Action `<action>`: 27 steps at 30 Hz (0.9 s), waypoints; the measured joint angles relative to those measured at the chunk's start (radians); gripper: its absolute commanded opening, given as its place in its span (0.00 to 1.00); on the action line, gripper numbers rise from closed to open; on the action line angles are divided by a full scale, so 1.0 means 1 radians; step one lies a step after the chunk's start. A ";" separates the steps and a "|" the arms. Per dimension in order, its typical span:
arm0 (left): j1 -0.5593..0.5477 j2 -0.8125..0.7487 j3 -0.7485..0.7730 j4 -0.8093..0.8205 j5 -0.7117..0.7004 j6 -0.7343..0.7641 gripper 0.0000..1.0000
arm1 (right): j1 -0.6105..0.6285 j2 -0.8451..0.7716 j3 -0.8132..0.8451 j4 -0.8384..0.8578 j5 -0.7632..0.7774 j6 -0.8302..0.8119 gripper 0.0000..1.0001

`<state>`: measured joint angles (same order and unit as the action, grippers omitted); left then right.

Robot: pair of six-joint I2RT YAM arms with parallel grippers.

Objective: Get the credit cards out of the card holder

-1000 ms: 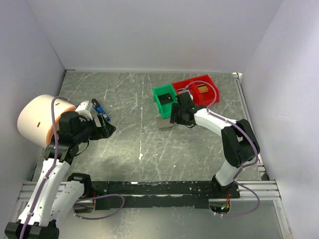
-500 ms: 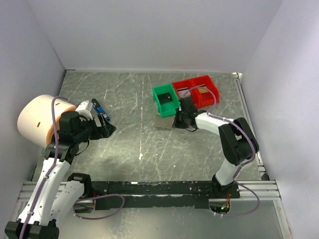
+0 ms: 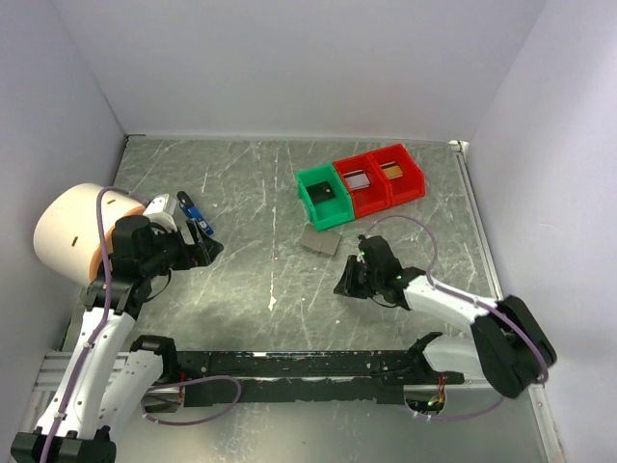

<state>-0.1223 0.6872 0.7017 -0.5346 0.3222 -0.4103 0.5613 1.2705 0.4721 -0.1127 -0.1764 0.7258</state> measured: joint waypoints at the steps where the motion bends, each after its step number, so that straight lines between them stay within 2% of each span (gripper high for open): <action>1: 0.001 -0.001 0.000 0.000 0.000 0.000 0.95 | 0.011 -0.047 -0.022 -0.003 0.009 0.013 0.56; 2: 0.002 -0.001 0.000 0.000 0.000 0.000 0.95 | 0.012 -0.077 -0.033 -0.008 0.020 0.029 0.60; 6: 0.003 -0.002 0.000 0.000 0.000 0.000 0.95 | -0.025 -0.107 -0.017 -0.004 0.070 0.053 0.63; 15: 0.003 -0.004 0.000 0.000 -0.002 0.000 0.95 | -0.096 0.200 0.179 0.116 0.116 0.117 0.62; 18: 0.003 0.003 0.000 0.000 0.002 0.000 0.95 | -0.104 0.271 0.189 0.178 0.122 0.154 0.51; 20: 0.003 0.011 0.000 0.000 0.005 0.000 0.95 | -0.108 0.321 0.215 0.217 0.123 0.169 0.31; 24: 0.003 0.019 0.000 0.000 0.006 0.000 0.95 | -0.117 0.393 0.228 0.312 0.103 0.195 0.09; 25: 0.003 0.019 0.000 0.000 0.006 0.000 0.95 | -0.118 0.391 0.215 0.335 0.097 0.203 0.00; 27: 0.003 0.019 0.000 0.000 0.007 0.000 0.95 | -0.119 0.373 0.185 0.365 0.097 0.211 0.00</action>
<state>-0.1192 0.7059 0.7013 -0.5346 0.3290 -0.4107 0.4427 1.6440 0.6571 0.2520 -0.0799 0.9367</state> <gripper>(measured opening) 0.953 0.057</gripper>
